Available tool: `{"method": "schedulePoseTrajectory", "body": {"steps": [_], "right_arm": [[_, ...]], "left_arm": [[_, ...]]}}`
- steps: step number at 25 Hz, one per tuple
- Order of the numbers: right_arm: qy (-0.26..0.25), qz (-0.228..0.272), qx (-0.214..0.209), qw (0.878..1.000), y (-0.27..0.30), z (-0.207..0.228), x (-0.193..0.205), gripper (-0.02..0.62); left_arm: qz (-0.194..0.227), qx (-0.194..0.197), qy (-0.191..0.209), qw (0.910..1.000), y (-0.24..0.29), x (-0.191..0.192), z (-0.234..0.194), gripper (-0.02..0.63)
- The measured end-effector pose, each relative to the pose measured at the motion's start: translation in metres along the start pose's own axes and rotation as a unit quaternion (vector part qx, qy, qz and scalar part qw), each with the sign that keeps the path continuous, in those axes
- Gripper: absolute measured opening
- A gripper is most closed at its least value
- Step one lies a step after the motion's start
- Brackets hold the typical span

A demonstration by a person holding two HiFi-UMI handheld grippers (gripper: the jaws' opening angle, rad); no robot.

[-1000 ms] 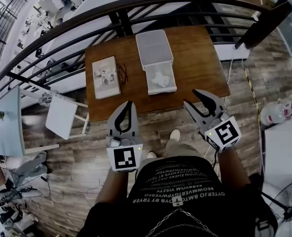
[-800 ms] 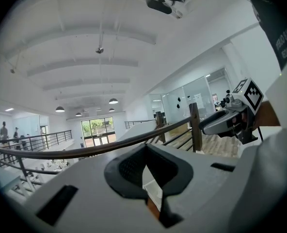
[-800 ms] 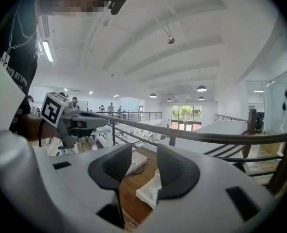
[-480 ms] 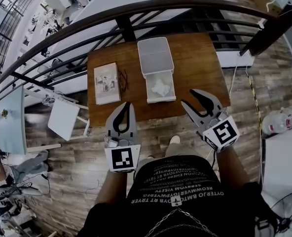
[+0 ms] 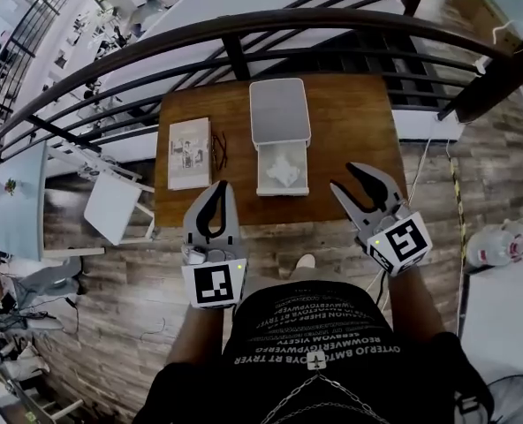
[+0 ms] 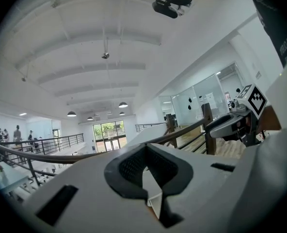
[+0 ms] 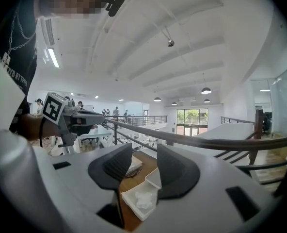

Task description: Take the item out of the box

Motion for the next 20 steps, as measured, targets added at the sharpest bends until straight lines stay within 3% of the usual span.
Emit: {"method": "schedulePoseTrajectory", "body": {"steps": [12, 20], "right_arm": [[0.035, -0.033, -0.015, 0.999, 0.010, 0.018, 0.044, 0.160], [0.042, -0.060, -0.017, 0.997, 0.035, 0.011, 0.063, 0.161]], "left_arm": [[-0.012, 0.002, 0.010, 0.9999, 0.004, -0.001, 0.013, 0.005], [-0.020, 0.009, 0.008, 0.9997, 0.011, 0.006, -0.006, 0.006]]}}
Point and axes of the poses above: the fingertips, and each gripper's own axes: y forward along the fingers, z to its right, x out of its underside, the point moved 9 cm from there along -y, backward along the fingers, and after that the axes turned 8 degrees about -y, right-handed, at the moved point
